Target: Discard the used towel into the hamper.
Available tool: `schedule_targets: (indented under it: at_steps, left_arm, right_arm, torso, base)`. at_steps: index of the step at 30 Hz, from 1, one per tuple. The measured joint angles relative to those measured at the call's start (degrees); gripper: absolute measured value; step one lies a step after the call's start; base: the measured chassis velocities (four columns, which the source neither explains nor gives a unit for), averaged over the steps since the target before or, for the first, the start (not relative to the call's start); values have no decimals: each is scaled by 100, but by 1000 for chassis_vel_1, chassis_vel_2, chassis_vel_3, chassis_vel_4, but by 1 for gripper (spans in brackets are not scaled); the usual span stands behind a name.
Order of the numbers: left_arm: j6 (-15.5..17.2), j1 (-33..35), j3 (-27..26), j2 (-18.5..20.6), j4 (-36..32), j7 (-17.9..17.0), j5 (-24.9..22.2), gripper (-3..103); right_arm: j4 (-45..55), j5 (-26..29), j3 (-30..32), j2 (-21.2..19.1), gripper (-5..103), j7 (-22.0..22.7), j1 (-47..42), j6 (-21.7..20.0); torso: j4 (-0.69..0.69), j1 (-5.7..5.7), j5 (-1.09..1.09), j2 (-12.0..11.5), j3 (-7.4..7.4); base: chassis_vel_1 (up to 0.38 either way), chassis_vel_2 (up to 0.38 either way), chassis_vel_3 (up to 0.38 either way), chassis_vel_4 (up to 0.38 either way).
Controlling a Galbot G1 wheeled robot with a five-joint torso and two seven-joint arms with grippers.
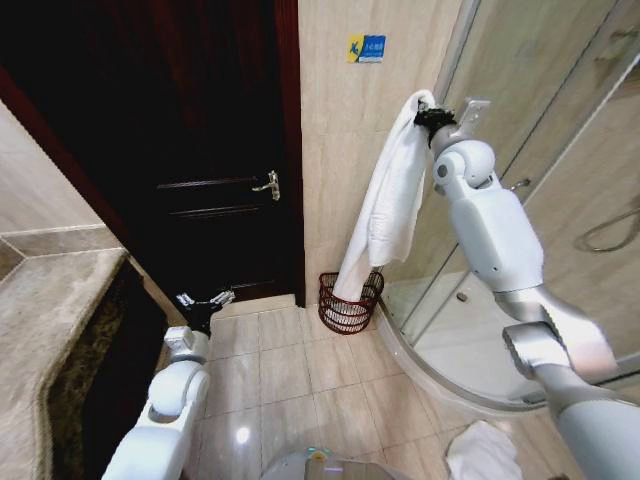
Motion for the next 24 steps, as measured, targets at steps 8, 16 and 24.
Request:
schedule_targets:
  at_steps: [8,16,24]
  left_arm:
    - [9,9,-1,15,0,-13,-1,100]
    - [-9,42,23,-1,-9,-14,5,100]
    - [-13,57,-21,25,-31,-14,1,100]
  right_arm:
    - [-35,-76,10,37,5,-41,-193,30]
    - [-77,-137,10,89,5,-35,-282,43]
    - [70,-214,52,28,5,-26,-469,43]
  torso:
    - [0,0,1,0,0]
    - [0,0,0,0,0]
    - [0,0,1,0,0]
  base:
    - [0,0,0,0]
    - [0,0,0,0]
    - [0,0,0,0]
